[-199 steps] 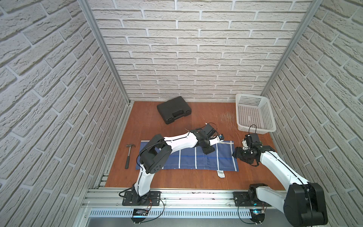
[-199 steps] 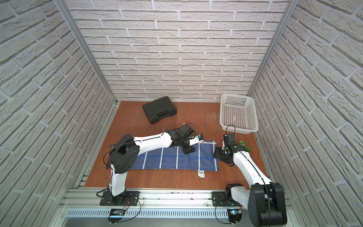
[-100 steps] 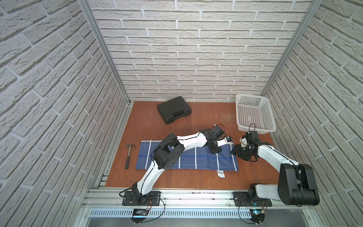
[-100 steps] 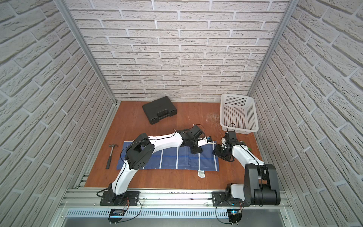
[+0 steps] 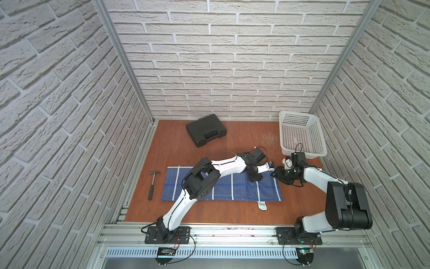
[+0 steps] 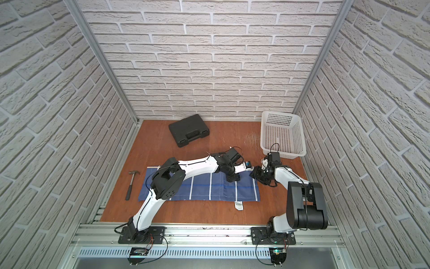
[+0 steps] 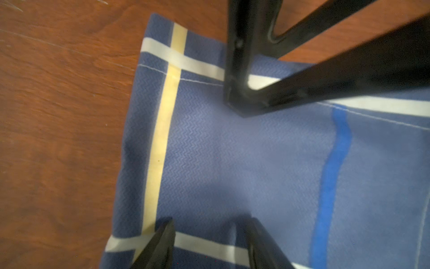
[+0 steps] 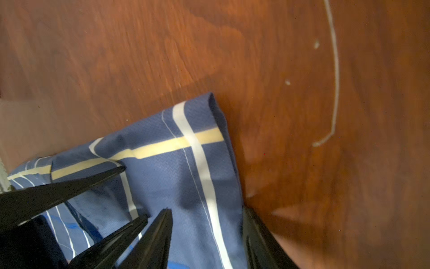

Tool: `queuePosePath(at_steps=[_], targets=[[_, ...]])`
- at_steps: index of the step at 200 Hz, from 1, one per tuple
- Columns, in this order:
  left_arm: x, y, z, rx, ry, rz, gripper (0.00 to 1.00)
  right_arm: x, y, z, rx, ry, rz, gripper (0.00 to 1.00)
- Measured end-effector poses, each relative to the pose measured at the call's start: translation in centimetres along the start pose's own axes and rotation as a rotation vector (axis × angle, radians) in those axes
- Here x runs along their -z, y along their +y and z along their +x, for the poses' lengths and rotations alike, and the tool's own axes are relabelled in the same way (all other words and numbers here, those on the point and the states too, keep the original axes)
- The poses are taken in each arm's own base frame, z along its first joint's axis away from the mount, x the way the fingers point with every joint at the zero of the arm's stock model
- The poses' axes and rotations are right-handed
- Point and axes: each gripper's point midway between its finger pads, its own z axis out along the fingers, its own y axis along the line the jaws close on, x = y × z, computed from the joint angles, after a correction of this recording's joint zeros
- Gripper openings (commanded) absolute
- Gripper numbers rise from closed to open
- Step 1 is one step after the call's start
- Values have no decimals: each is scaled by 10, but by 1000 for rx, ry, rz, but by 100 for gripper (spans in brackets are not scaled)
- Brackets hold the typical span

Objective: Roll up the pillowcase
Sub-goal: Roll the pillowcase at the center of the board.

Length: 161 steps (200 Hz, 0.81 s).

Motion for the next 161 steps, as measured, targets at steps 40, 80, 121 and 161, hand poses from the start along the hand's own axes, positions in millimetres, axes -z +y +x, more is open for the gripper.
queuePosePath(at_steps=[40, 80, 121, 161], targets=[[0, 3, 2, 11, -5, 15, 51, 2, 8, 3, -7, 14, -45, 41], [1, 4, 2, 11, -11, 28, 50, 13, 25, 4, -6, -1, -128, 32], [1, 4, 2, 12, -14, 34, 50, 19, 31, 11, 4, -4, -169, 30], [1, 5, 2, 17, -20, 40, 49, 21, 33, 17, 4, -2, -184, 25]])
